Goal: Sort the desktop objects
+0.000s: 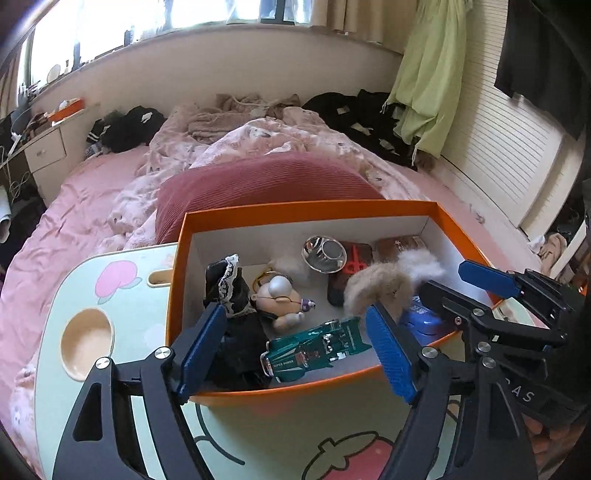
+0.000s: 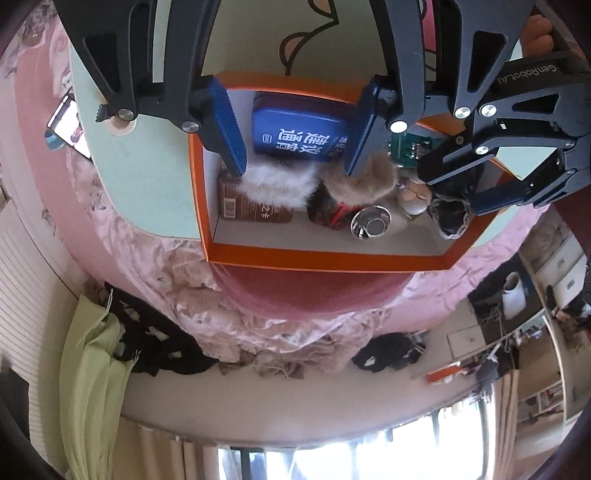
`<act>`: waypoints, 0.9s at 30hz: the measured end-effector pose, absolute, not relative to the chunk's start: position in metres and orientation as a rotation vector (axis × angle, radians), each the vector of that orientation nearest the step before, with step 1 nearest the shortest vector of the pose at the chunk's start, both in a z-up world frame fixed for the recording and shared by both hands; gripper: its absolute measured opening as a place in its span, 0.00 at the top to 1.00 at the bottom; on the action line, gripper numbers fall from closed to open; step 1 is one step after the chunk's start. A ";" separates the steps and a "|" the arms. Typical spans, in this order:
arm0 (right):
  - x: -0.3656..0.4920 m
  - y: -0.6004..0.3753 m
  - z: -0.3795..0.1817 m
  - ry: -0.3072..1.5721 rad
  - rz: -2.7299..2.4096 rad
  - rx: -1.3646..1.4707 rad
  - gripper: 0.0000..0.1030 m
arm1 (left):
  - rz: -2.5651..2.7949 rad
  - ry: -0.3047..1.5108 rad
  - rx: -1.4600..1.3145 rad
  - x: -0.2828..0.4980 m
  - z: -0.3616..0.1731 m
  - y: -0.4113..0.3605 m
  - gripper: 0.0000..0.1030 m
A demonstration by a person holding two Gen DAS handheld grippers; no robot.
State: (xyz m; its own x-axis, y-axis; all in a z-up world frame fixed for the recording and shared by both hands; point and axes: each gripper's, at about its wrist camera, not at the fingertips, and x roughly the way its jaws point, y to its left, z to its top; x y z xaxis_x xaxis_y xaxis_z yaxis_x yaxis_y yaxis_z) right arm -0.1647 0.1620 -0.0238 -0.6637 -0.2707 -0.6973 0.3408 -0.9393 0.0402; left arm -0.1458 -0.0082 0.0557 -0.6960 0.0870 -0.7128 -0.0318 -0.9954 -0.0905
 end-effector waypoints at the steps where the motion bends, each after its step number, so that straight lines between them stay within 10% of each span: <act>1: -0.163 0.162 -0.024 0.135 -2.588 1.067 0.47 | 2.833 -0.104 -1.196 -0.144 0.056 -0.008 0.24; 20: -0.134 0.172 -0.008 0.062 -2.618 0.881 0.48 | 2.873 -0.122 -1.103 -0.123 0.062 -0.012 0.24; 27: -0.089 0.180 -0.003 0.058 -2.645 0.838 0.34 | 2.873 -0.102 -1.012 -0.085 0.081 -0.011 0.24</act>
